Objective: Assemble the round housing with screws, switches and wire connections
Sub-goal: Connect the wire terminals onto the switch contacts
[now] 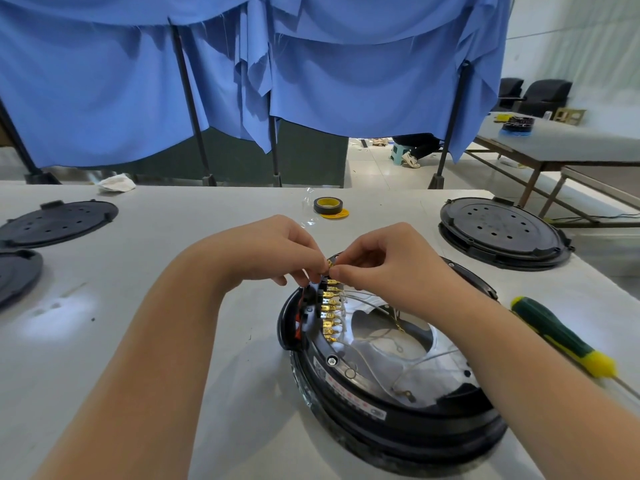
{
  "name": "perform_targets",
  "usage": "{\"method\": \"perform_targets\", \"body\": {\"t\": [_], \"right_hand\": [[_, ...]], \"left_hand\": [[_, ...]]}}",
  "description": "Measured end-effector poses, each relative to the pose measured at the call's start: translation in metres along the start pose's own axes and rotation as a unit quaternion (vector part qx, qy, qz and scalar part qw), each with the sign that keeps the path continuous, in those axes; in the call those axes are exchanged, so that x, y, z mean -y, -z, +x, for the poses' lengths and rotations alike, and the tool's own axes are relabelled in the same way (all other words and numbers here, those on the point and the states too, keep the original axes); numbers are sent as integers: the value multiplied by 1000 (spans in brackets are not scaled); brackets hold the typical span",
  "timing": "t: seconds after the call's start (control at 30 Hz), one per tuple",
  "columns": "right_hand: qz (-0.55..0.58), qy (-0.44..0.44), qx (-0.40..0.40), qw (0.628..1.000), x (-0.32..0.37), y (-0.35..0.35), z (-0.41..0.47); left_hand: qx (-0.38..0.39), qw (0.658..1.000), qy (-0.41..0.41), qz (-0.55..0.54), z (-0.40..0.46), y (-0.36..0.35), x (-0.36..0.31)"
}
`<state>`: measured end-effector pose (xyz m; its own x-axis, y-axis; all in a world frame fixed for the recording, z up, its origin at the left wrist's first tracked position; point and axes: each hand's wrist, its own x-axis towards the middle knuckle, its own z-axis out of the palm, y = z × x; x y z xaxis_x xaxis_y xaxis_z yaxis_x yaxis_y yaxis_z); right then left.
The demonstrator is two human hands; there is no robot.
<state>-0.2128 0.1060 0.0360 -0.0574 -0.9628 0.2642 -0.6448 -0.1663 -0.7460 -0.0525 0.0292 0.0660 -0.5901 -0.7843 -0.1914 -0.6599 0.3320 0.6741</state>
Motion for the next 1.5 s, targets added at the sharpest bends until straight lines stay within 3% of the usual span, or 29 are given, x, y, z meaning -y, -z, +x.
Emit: {"method": "perform_targets", "body": {"t": [0.2, 0.4, 0.6, 1.5], "right_hand": [[-12, -6, 15, 1000, -1, 2, 1], [-38, -21, 118, 992, -2, 7, -1], [-71, -17, 158, 985, -3, 8, -2], [-88, 9, 153, 984, -4, 2, -2]], "left_hand": [[9, 1000, 17, 17, 0, -1, 2], [17, 995, 40, 86, 0, 0, 9], [54, 983, 70, 159, 2, -5, 9], [91, 980, 73, 164, 7, -6, 16]]}}
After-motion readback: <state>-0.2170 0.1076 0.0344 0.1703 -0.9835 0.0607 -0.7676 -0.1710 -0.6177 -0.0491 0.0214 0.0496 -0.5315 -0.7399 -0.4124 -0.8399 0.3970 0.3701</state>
